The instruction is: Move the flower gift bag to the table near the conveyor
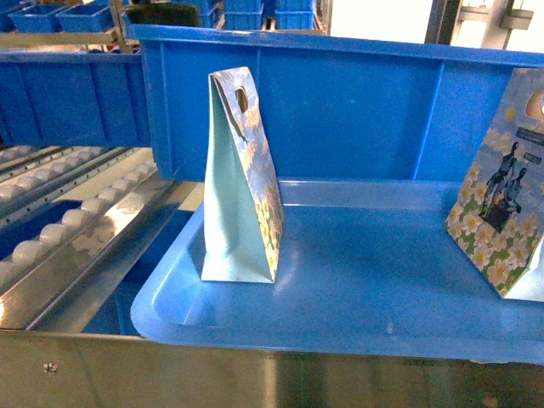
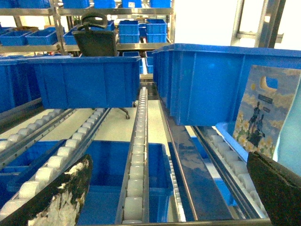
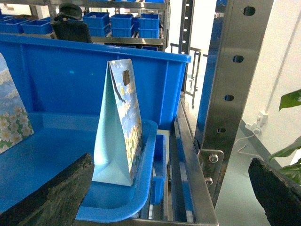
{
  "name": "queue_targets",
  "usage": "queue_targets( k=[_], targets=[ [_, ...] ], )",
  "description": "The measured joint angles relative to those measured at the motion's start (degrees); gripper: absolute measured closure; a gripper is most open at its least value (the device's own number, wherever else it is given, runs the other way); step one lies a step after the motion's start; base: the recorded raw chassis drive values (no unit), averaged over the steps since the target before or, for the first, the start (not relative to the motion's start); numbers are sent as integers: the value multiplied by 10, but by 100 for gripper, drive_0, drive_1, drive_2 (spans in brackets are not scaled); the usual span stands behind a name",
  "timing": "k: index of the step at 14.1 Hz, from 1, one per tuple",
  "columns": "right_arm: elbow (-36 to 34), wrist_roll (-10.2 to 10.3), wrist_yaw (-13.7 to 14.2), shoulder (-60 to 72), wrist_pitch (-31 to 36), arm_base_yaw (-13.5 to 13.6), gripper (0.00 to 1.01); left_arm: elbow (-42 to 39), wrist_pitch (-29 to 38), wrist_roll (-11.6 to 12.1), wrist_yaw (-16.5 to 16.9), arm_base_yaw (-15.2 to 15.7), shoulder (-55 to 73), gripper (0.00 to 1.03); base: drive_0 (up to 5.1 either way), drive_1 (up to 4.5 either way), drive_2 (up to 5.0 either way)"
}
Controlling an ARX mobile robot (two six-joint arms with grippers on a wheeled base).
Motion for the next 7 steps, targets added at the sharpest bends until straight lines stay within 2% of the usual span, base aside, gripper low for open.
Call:
queue_targets(
  k=[1, 4, 6, 7],
  targets=[
    [3, 0, 16, 15, 8, 13, 3, 1, 28, -1, -7, -11, 29, 5, 0, 0, 0],
    [59, -1, 50, 141, 122, 66, 3, 46, 163, -2, -43, -73, 173, 5, 0, 0, 0],
    [107, -2, 63, 269, 199, 88, 3, 112, 262, -11, -41, -99, 319, 5, 0, 0, 0],
    [135, -1, 70, 332, 221, 98, 3, 145, 283, -20, -38, -100, 380, 5, 0, 0, 0]
  ],
)
